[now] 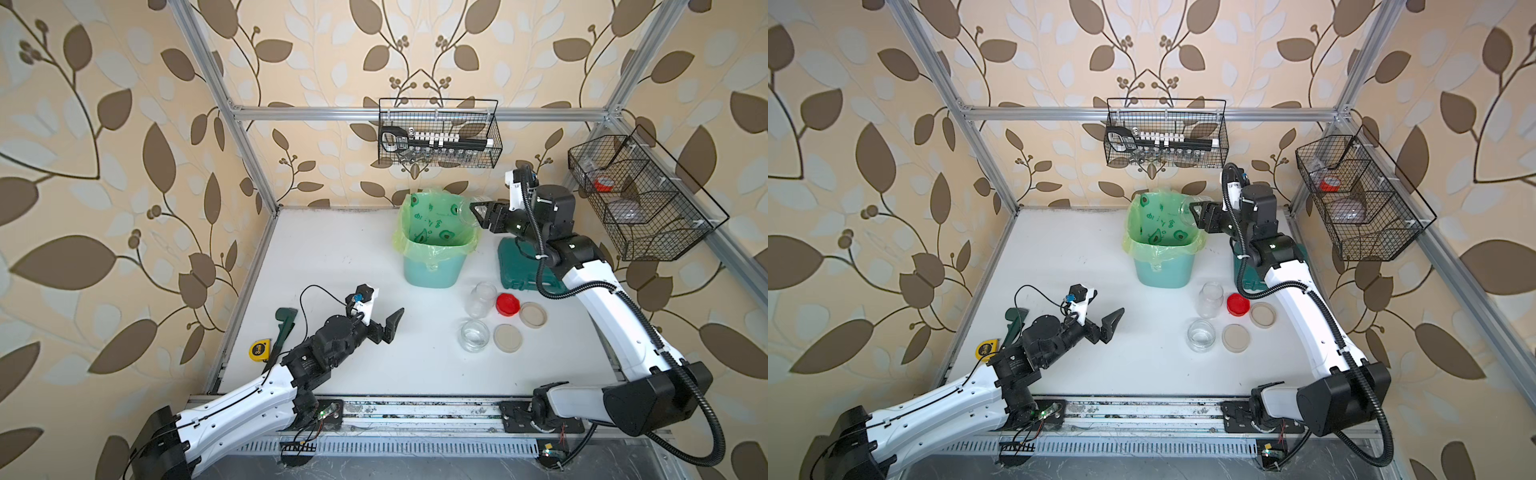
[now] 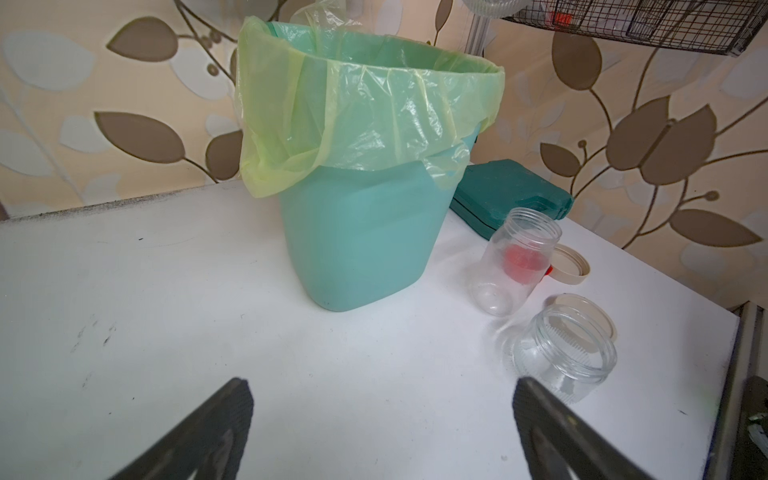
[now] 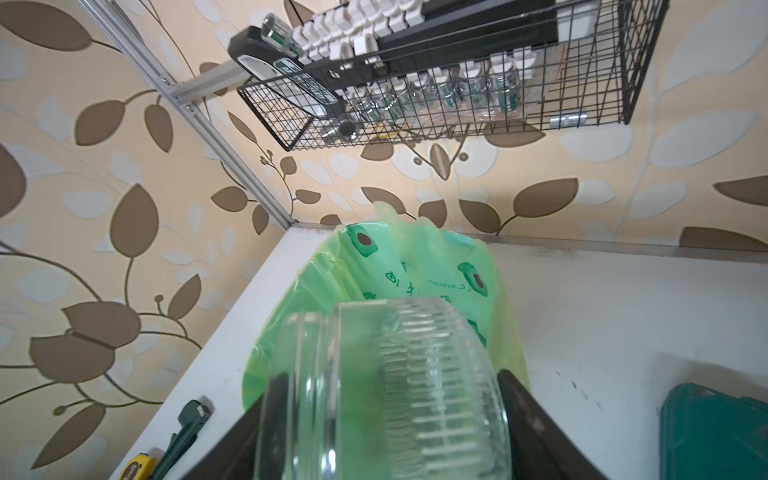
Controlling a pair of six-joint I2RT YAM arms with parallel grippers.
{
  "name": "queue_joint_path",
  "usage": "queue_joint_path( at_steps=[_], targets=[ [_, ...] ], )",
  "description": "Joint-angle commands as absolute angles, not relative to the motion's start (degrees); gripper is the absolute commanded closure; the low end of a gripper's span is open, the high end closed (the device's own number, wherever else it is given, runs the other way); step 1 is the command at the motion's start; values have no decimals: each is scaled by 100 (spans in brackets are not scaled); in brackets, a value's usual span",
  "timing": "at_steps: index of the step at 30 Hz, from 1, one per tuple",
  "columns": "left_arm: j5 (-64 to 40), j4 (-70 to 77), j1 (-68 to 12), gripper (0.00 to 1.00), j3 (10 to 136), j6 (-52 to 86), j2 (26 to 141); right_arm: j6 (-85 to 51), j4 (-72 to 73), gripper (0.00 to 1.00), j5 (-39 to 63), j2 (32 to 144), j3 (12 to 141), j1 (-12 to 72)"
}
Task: Empty moldy peanuts from jars
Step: Pour the moldy peanuts from the jar into the trash bin.
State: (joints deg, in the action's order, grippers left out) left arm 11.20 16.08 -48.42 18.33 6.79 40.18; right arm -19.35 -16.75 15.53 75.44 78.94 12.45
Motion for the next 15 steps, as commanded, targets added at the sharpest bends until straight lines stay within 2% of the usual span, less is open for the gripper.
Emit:
queue_joint_path(
  at_steps=[1,15],
  targets=[
    [1174,1823,-4860,1,1894,710,3966,-2271,-1150,100,2107,7206,7717,1228],
    [1046,1881,-4863,1,1866,744,3878,-2934,-805,100,2807,6418,6986,1230]
  ],
)
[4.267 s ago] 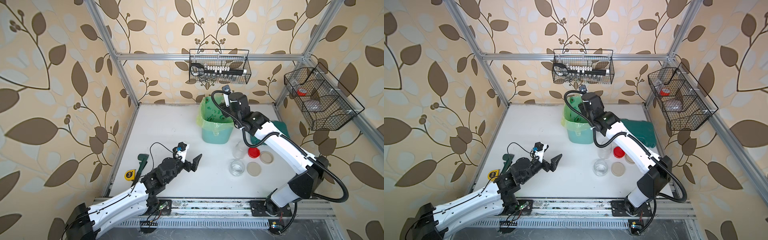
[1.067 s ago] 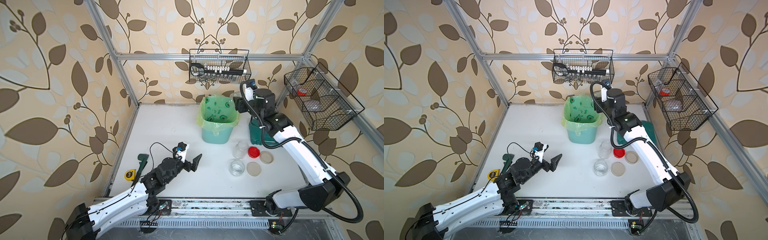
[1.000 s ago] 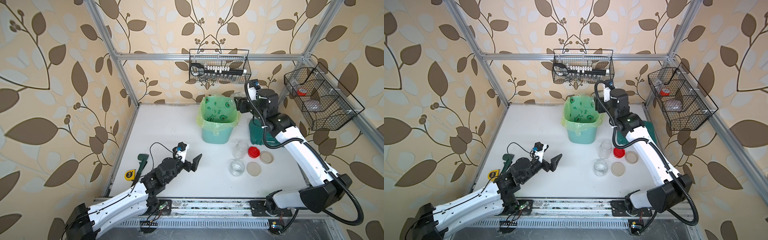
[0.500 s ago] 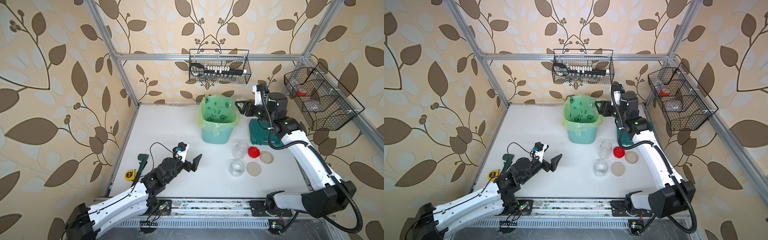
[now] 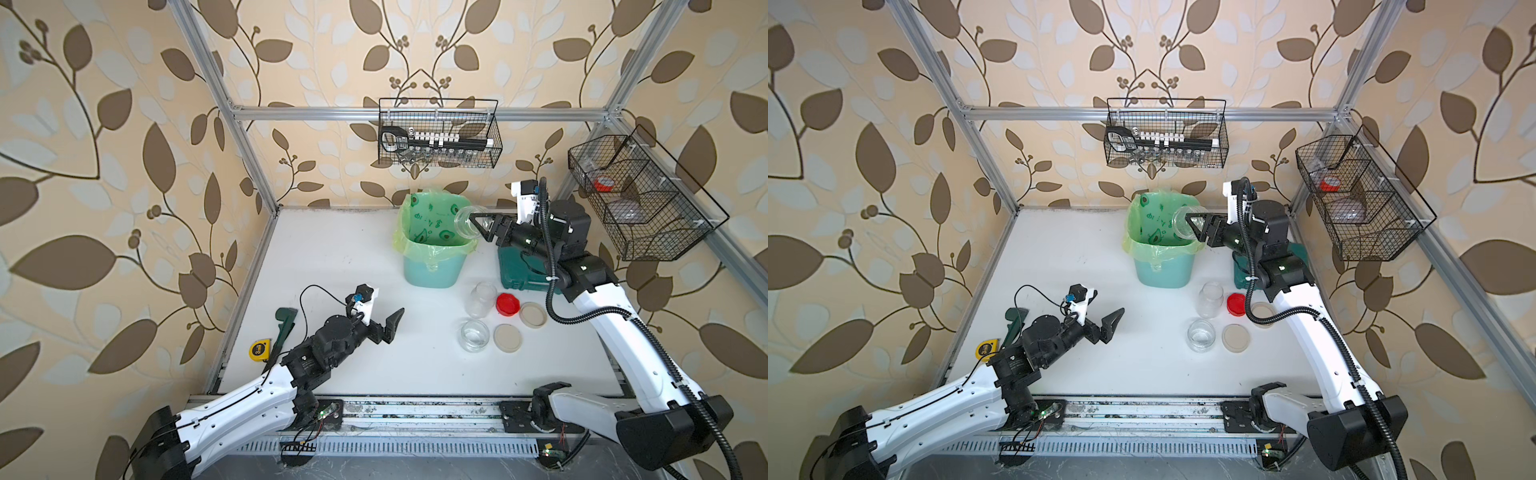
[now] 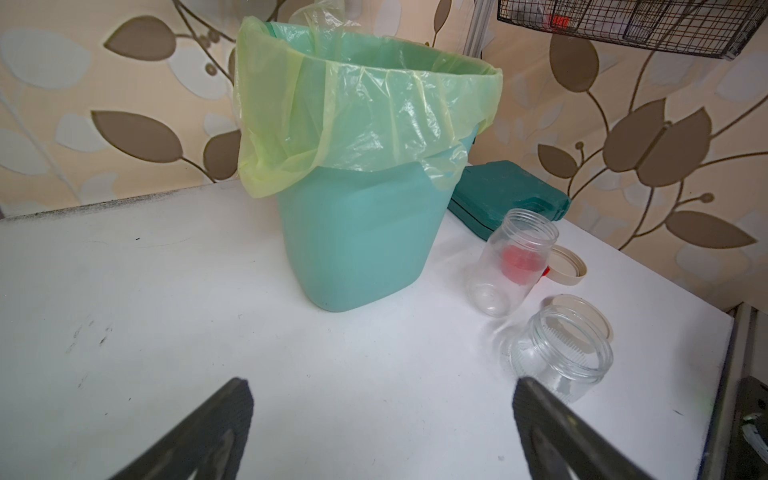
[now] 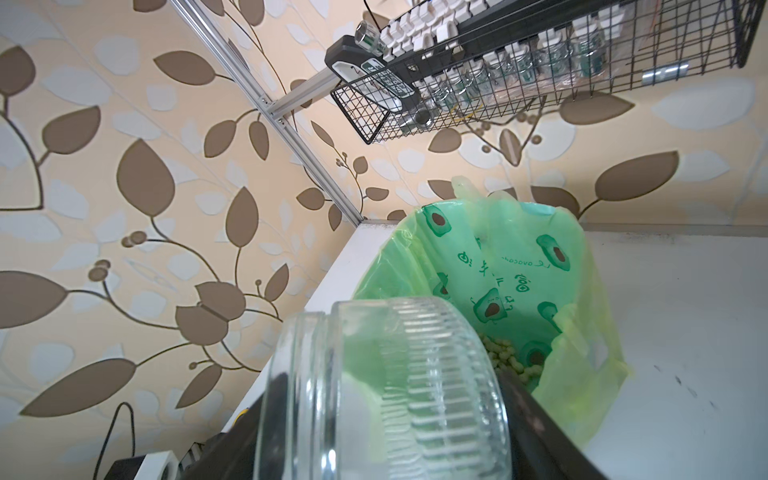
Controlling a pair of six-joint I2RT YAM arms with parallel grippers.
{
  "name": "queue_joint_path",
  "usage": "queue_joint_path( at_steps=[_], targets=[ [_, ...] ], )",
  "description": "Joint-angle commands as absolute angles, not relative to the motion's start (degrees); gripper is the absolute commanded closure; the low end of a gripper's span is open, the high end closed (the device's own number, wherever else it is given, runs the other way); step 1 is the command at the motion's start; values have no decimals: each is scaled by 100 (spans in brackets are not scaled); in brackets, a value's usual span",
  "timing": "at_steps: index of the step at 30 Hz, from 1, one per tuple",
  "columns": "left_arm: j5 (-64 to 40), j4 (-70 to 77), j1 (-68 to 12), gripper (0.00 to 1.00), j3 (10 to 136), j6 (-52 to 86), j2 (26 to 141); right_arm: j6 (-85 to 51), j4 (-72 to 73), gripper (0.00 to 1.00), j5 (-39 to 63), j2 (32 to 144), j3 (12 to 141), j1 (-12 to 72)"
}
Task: Empty moldy peanuts from jars
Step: Pour the moldy peanuts from the jar into the trash bin, then place the jar at the center of the board.
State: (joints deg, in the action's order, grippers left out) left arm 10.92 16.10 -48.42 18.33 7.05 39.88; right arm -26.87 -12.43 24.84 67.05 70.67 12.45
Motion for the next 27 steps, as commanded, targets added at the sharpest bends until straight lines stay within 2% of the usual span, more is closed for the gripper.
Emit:
queue_joint_path(
  at_steps=[1,7,15,27],
  targets=[
    [1047,1868,-4867,1,1871,741,3863,-2967,-809,100,2835,6351,6925,1228],
    [964,1772,-4865,1,1876,774,3713,-3458,-411,100,3102,5693,6045,1230],
    [535,1524,-4860,15,2186,1121,3645,-3720,-458,100,3198,4908,5162,1238],
    [-486,859,-4869,22,3059,1886,3977,-3324,-410,100,3535,4043,3993,1290]
  ],
)
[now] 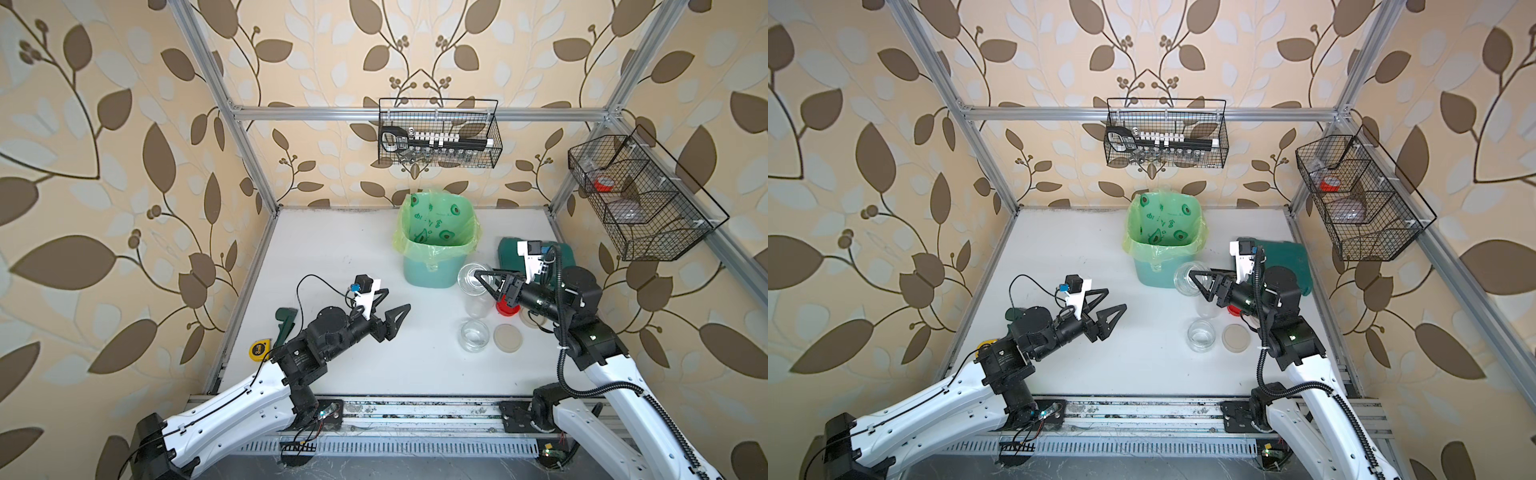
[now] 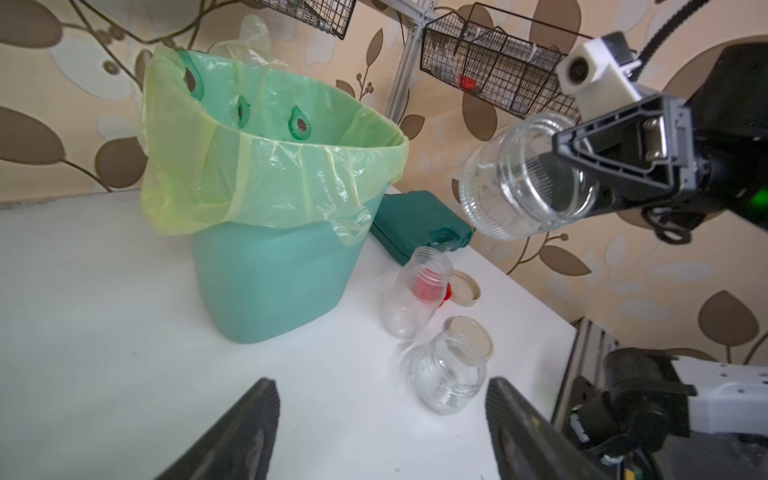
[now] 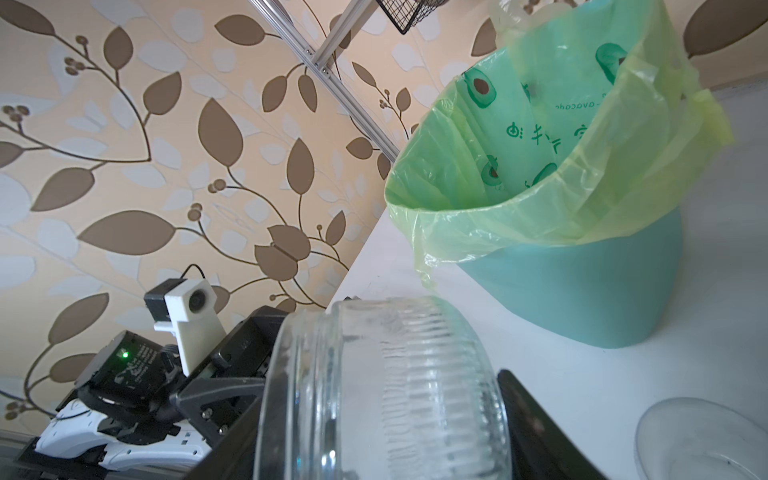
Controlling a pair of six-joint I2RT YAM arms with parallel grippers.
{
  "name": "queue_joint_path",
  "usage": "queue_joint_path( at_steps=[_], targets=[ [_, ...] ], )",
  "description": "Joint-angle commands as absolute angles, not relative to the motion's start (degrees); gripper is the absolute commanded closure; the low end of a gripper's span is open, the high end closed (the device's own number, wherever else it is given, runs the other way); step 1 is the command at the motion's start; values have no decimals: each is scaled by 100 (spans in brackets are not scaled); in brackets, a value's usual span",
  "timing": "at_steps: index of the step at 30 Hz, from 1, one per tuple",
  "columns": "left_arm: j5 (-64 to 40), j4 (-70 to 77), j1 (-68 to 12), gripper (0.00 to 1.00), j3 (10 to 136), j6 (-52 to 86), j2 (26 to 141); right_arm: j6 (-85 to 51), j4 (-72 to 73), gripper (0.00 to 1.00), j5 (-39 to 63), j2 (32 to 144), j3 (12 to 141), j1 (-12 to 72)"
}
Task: Empty moldy peanuts from jars
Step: Place the jar at the center of the board.
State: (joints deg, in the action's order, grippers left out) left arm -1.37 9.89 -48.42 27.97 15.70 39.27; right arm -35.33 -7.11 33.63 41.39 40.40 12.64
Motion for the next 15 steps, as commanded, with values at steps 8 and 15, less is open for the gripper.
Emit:
queue_joint_path(
  at_steps=[8,15],
  targets=[
    [-397,92,-4975,26,3839,2201,4318,-2900,-297,100,3585,4264,3872,1401],
    [498,-651,-5370,26,4516,2199,4987,-2564,-353,100,3326,4598,3955,1926]
  ],
)
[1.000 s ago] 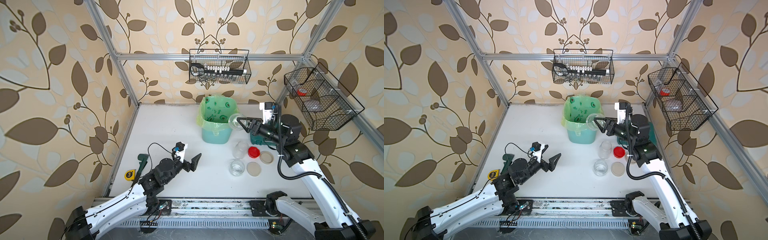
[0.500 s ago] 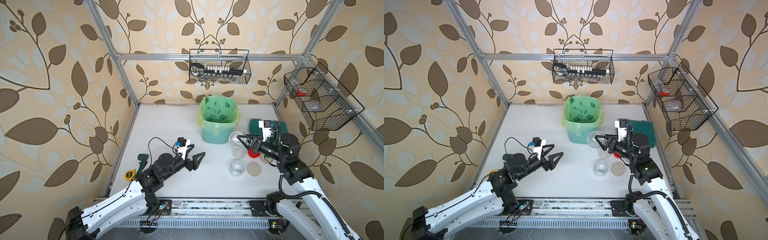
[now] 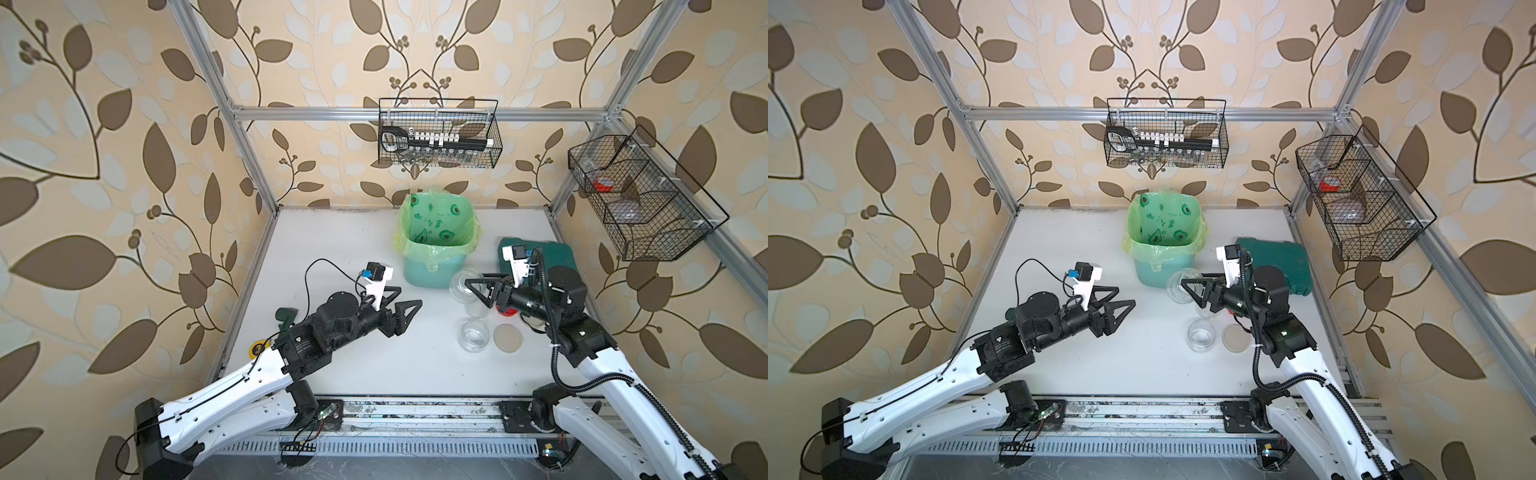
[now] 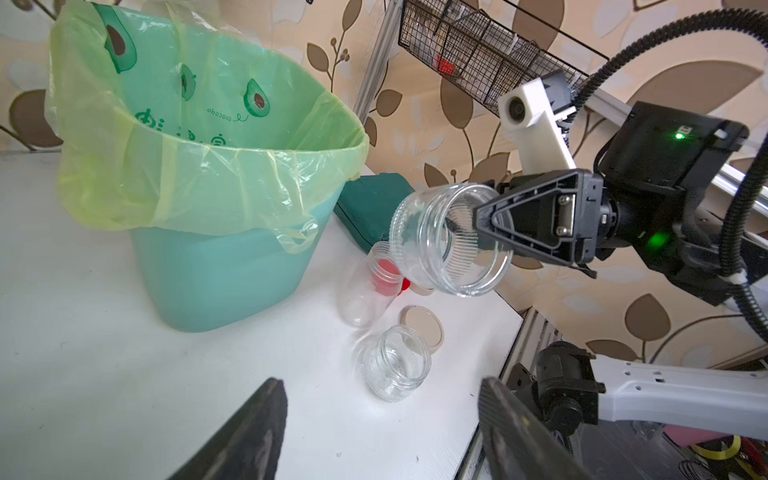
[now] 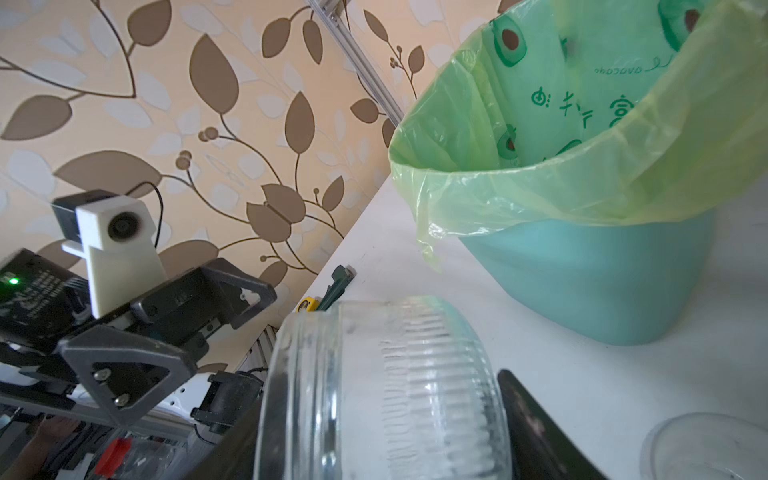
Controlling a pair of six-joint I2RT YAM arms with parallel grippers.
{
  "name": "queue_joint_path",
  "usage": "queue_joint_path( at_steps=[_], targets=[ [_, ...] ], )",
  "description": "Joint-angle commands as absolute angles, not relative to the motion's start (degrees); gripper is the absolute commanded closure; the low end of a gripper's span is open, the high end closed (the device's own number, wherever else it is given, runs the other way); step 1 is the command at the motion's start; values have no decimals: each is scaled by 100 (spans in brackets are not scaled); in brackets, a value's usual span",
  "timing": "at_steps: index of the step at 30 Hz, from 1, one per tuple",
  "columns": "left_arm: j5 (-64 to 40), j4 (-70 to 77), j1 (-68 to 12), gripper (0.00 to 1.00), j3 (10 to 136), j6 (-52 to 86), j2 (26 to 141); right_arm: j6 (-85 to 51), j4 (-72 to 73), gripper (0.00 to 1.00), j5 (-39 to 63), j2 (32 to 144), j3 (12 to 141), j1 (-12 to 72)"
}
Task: Empty moldy peanuts from jars
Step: Place the jar at the center of the board.
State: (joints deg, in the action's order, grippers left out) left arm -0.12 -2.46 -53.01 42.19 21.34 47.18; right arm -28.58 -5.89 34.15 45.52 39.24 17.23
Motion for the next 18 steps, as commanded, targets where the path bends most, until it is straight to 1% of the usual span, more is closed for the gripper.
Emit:
queue_joint_path(
  at_steps=[1,5,9,18],
  targets=[
    [556,-749,-5370,26,4615,2212,5107,-2517,-389,100,3234,4649,3977,2018],
    [561,-894,-5370,26,4944,2308,5493,-2371,-500,100,2882,4769,4073,2381],
    [660,-1118,-5370,29,5192,2440,5740,-2277,-641,100,2360,4746,4151,2677],
    [695,-851,-5388,30,5110,2452,6008,-2472,-713,100,861,4922,4241,3433]
  ],
)
